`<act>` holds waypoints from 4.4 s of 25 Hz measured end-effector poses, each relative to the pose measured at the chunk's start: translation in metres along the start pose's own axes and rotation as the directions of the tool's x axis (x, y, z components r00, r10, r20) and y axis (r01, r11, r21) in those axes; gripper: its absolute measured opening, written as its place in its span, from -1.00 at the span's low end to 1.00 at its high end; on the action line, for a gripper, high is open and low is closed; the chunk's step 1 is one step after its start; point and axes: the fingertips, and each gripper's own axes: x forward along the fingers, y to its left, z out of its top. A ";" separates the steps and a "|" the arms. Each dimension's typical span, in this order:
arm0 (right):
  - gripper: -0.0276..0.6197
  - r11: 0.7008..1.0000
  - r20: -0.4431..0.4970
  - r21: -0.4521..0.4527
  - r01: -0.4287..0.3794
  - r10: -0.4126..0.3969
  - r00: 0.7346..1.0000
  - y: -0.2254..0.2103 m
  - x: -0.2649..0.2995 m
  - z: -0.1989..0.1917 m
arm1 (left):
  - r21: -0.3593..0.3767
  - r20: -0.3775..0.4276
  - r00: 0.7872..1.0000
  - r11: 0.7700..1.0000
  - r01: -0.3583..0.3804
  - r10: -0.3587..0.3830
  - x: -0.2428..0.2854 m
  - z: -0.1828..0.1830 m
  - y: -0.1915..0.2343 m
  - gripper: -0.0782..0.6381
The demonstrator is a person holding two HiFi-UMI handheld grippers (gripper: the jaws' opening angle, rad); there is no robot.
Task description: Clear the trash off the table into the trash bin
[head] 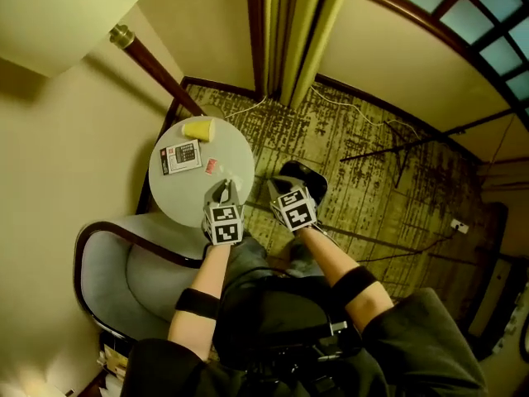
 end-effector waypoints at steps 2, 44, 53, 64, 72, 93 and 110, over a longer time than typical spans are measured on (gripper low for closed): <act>-0.91 0.997 0.007 0.048 0.056 -0.056 0.998 -0.033 -0.023 -0.015 | 0.048 -0.002 0.998 0.997 0.059 -0.059 0.013 0.012 -0.038 -0.66; -0.91 0.808 -0.124 0.513 0.290 -0.265 0.956 -0.272 0.111 -0.330 | 0.300 -0.330 0.869 0.831 0.468 -0.369 0.358 -0.205 -0.269 -0.66; -0.91 0.814 -0.150 0.514 0.269 -0.224 0.963 -0.291 0.195 -0.392 | 0.259 -0.384 0.859 0.853 0.453 -0.340 0.444 -0.289 -0.258 -0.66; -0.91 0.820 -0.170 0.503 0.273 -0.215 0.962 -0.297 0.220 -0.430 | 0.189 -0.409 0.844 0.873 0.449 -0.346 0.481 -0.332 -0.252 -0.39; -0.91 0.825 -0.178 0.493 0.277 -0.216 0.960 -0.293 0.199 -0.418 | 0.193 -0.425 0.833 0.864 0.465 -0.354 0.457 -0.324 -0.255 -0.31; -0.91 0.909 -0.035 0.329 0.256 -0.260 0.965 -0.195 -0.038 -0.140 | 0.141 -0.103 0.935 0.925 0.352 -0.340 0.126 -0.021 -0.219 -0.78; -0.91 0.988 0.017 -0.126 -0.092 0.095 0.995 -0.001 -0.010 0.016 | -0.170 0.060 0.993 0.981 -0.090 0.101 -0.055 0.001 0.002 -0.78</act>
